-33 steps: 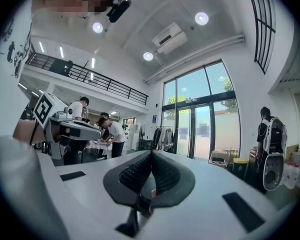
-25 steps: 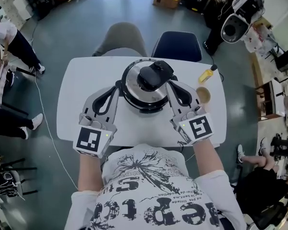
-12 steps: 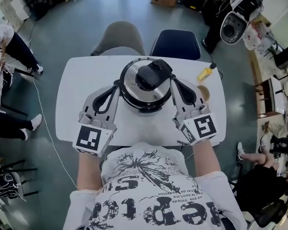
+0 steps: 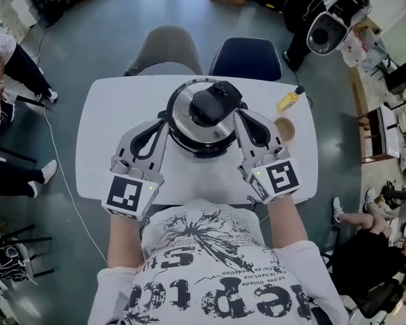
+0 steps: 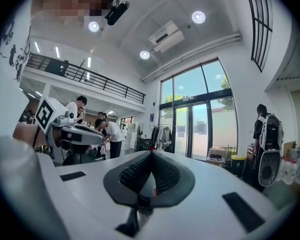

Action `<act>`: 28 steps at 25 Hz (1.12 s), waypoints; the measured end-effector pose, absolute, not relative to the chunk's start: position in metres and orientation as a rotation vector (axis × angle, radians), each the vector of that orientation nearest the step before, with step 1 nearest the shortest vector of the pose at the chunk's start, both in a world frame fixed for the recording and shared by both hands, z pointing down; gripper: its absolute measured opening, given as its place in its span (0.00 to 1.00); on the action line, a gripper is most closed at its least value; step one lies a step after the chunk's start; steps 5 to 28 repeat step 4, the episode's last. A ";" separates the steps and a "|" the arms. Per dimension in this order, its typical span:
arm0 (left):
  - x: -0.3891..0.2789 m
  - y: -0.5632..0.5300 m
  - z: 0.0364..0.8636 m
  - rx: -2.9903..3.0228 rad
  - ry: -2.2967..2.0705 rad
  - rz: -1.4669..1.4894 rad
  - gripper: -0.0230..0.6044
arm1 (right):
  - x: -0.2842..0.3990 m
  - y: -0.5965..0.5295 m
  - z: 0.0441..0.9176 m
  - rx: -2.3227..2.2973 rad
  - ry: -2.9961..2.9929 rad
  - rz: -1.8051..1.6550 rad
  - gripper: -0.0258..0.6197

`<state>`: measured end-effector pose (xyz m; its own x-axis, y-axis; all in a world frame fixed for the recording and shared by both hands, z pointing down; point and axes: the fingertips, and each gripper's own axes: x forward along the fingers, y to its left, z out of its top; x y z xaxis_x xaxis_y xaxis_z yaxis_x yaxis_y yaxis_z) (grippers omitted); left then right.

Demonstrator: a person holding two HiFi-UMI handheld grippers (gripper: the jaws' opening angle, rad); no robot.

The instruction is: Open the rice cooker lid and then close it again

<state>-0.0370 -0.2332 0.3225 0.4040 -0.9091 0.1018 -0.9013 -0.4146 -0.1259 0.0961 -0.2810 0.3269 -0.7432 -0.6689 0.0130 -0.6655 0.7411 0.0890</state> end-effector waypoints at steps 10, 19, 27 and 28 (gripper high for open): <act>-0.036 -0.233 0.318 -2.577 1.684 -0.119 0.06 | 0.088 -0.276 0.332 1.095 -2.877 -0.140 0.06; -0.036 -0.233 0.318 -2.577 1.684 -0.119 0.06 | 0.088 -0.276 0.332 1.095 -2.877 -0.140 0.06; -0.036 -0.233 0.318 -2.577 1.684 -0.119 0.06 | 0.088 -0.276 0.332 1.095 -2.877 -0.140 0.06; -0.036 -0.233 0.318 -2.577 1.684 -0.119 0.06 | 0.088 -0.276 0.332 1.095 -2.877 -0.140 0.06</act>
